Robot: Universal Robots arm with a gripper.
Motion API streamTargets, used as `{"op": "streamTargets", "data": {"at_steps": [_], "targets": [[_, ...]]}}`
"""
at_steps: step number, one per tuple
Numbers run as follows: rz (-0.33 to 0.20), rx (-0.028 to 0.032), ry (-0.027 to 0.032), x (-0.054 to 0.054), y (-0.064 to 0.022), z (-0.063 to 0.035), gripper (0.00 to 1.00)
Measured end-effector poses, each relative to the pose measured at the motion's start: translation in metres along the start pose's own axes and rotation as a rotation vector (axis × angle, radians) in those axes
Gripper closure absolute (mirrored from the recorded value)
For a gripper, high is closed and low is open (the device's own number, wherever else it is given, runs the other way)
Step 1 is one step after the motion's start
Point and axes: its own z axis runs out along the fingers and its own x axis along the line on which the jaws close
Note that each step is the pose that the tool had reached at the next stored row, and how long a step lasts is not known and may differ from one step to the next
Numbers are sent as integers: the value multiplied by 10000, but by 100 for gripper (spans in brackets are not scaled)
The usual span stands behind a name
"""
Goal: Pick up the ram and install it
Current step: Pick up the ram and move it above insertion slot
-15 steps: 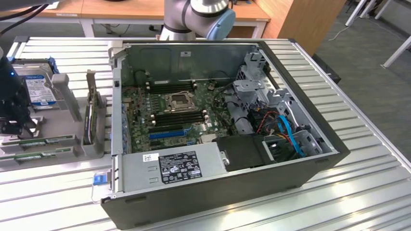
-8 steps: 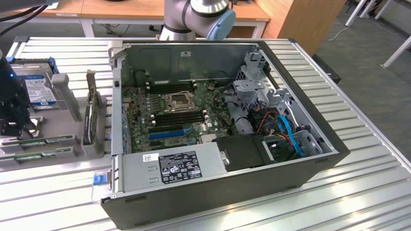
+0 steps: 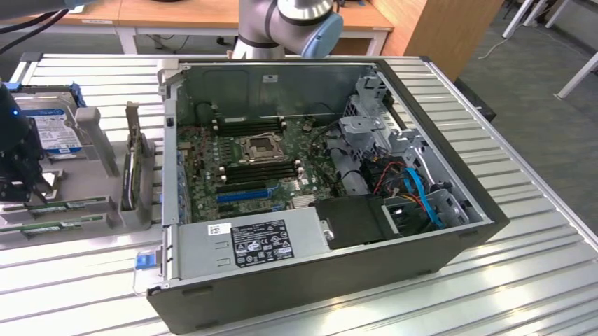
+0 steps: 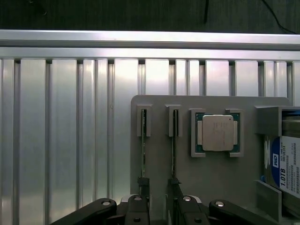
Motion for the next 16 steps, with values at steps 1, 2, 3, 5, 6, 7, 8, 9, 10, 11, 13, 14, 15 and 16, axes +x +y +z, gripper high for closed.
{"op": "streamTargets", "data": {"at_steps": [1,2,3,5,6,7,8,9,10,11,13,14,15,16], "targets": [[0,0,0,5,0,0,70],[0,0,0,10,0,0,70],[0,0,0,16,0,0,70],[0,1,0,25,-1,0,70],[0,0,0,31,-1,-1,70],[0,0,0,36,-1,-1,70],[0,1,0,41,-1,-1,70],[0,1,0,46,-1,-1,70],[0,0,0,53,-1,-1,70],[0,0,0,59,-1,-2,70],[0,0,0,69,-1,-2,70],[1,0,0,70,-1,-2,70],[2,0,0,70,-1,-2,70],[2,1,-1,70,-2,-2,70]]}}
